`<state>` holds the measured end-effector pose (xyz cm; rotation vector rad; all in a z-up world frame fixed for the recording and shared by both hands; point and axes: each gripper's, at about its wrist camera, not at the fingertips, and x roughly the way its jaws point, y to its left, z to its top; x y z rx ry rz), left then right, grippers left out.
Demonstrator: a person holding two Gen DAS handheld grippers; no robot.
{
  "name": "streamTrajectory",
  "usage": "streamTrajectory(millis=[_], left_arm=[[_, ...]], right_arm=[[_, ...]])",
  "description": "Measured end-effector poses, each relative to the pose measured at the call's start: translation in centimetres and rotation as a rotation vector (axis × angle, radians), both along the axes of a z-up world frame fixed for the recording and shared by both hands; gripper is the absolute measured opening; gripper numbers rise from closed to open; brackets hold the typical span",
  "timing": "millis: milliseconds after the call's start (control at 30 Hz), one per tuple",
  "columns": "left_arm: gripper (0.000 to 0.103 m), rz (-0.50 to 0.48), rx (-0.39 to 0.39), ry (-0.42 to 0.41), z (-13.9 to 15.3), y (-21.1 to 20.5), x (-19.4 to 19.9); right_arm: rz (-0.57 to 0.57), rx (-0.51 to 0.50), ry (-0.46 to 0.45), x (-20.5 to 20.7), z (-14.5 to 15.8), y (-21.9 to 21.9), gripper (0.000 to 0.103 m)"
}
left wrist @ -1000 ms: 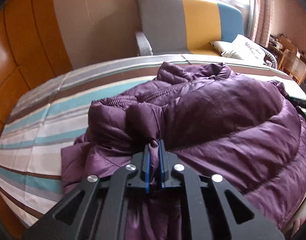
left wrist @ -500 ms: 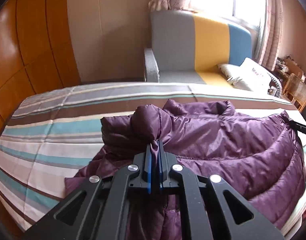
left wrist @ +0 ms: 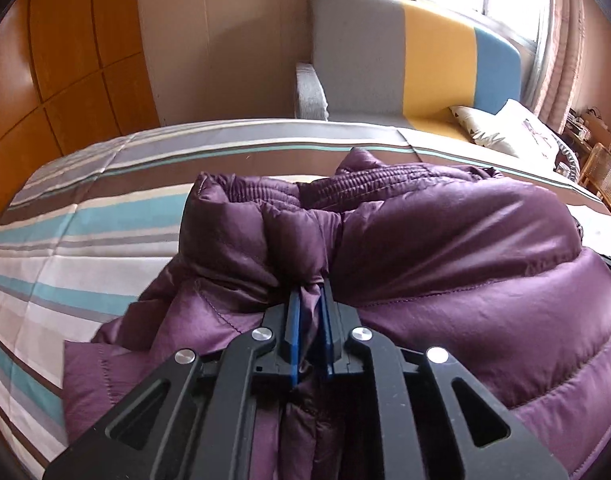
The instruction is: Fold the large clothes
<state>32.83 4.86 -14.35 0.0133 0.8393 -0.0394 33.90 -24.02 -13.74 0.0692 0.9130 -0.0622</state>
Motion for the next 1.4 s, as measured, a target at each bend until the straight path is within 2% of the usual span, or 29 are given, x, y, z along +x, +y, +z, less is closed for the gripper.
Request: streamTrajectory(millis=[133,233,333,433,500,533,567,633,700,767,867,933,1000,1133,1167,1233,1300,1400], left_arm=[[0.009,0.005,0.054,0.0,-0.6,-0.7,0.1],[0.009,0.007,0.06,-0.001,-0.6,-0.8,0.1],[0.009,0.008,0.069,-0.004,-0.5,-1.1,-0.1],[0.009,0.009,0.074,-0.005,-0.4,-1.2,0.0],[0.009,0.01,0.073,-0.007,-0.4,-1.3,-0.1],[0.009,0.011,0.073,-0.007,-0.4,-1.4,-0.2],[0.009,0.012,0.075,-0.007,-0.4,-1.5,-0.2],[0.009,0.013,0.078,-0.008,-0.4,-1.5,-0.2],[0.009,0.014,0.079,-0.009,-0.3,-1.6,-0.3],[0.009,0.013,0.077,-0.008,-0.3,-1.5,-0.3],[0.009,0.015,0.072,-0.007,-0.4,-1.5,-0.2],[0.009,0.018,0.064,-0.009,-0.4,-1.4,-0.3],[0.01,0.022,0.051,-0.009,-0.4,-1.2,-0.2],[0.01,0.03,0.037,-0.008,-0.2,-0.8,-0.2],[0.012,0.032,0.036,-0.005,0.0,-0.6,-0.3],[0.025,0.037,0.036,0.004,0.9,-0.8,-0.6],[0.043,0.035,-0.027,-0.04,3.1,-1.2,-1.4],[0.048,-0.024,-0.045,-0.084,5.5,-3.7,-1.6]], right_arm=[[-0.003,-0.01,-0.011,-0.1,-0.3,0.1,0.001],[0.003,0.01,-0.01,0.0,0.0,-0.1,0.001],[0.007,-0.009,-0.025,-0.7,1.3,0.1,0.001],[0.035,-0.032,-0.097,-2.4,3.9,1.3,0.002],[0.05,-0.01,-0.129,-3.1,5.3,2.1,0.024],[0.053,0.006,-0.145,-3.3,5.8,2.5,0.044],[0.062,0.028,-0.176,-3.5,6.5,3.2,0.047],[0.099,0.043,-0.195,-3.2,7.1,4.5,0.047],[0.147,0.04,-0.199,-2.2,7.2,6.3,0.04],[0.17,0.058,-0.158,-0.3,6.2,7.5,0.04],[0.152,0.058,-0.099,1.6,4.1,8.1,0.036],[0.121,0.092,-0.067,2.4,2.5,7.5,0.036],[0.109,0.106,-0.062,2.5,1.8,7.4,0.036],[0.108,0.07,-0.032,3.3,0.9,7.8,0.036],[0.108,0.059,-0.025,3.3,0.8,7.9,0.036],[0.107,0.057,-0.026,3.3,0.8,7.9,0.036],[0.106,0.059,-0.027,3.3,0.7,7.8,0.036],[0.106,0.06,-0.028,3.3,0.8,7.7,0.036]])
